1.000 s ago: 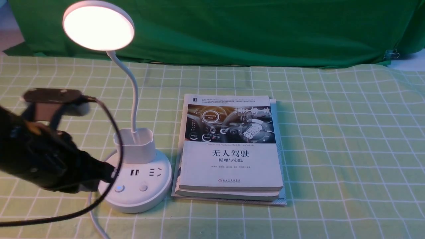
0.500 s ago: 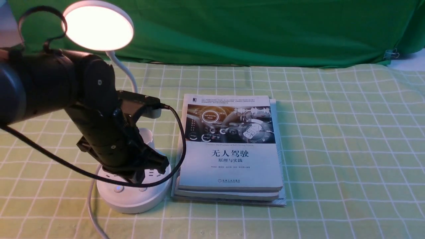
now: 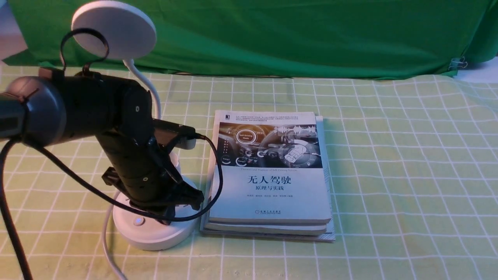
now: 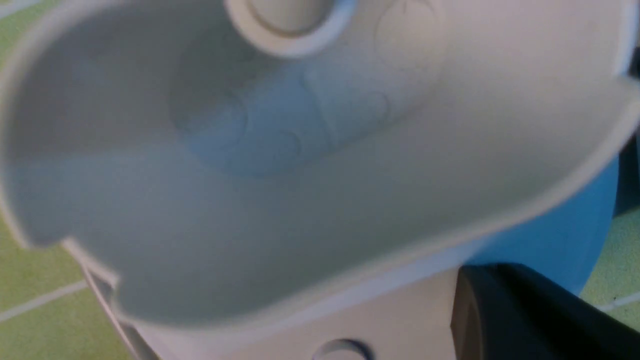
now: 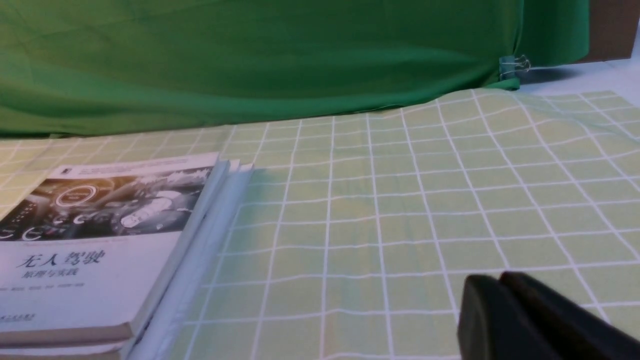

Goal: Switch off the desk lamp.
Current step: Use the left arm to press the button switch on the lamp holder

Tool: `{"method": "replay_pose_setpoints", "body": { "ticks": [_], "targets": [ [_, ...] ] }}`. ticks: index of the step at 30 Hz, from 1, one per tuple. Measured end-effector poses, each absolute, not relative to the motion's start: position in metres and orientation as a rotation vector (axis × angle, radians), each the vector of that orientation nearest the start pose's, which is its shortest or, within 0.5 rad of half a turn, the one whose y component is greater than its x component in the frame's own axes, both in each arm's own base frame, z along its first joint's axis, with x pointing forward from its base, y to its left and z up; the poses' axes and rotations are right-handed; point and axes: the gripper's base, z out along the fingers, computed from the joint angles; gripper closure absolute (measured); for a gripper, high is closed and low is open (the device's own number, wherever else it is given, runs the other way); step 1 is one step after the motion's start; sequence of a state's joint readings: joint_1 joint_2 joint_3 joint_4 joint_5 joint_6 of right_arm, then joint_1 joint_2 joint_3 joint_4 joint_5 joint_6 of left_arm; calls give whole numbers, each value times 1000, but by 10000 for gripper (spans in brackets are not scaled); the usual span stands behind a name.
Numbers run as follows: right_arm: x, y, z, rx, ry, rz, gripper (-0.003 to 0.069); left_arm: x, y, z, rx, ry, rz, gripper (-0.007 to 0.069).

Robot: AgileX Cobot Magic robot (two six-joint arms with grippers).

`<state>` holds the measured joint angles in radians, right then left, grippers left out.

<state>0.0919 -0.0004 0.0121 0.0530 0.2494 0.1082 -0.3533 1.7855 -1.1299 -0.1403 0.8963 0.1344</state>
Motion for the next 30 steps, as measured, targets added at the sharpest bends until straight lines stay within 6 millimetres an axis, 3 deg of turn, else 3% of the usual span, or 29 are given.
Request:
{"method": "replay_pose_setpoints", "body": {
  "ticks": [9, 17, 25, 30],
  "targets": [
    [55, 6, 187, 50, 1748, 195, 629, 308, -123, 188, 625, 2969, -166, 622],
    [55, 6, 187, 50, 1746, 196, 629, 303, -120, 211, 614, 2893, -161, 622],
    [55, 6, 187, 49, 1747, 195, 629, 306, -126, 188, 633, 2956, -150, 622],
    [55, 6, 187, 50, 1747, 196, 629, 307, -127, 184, 627, 2971, -158, 622]
  ]
}}
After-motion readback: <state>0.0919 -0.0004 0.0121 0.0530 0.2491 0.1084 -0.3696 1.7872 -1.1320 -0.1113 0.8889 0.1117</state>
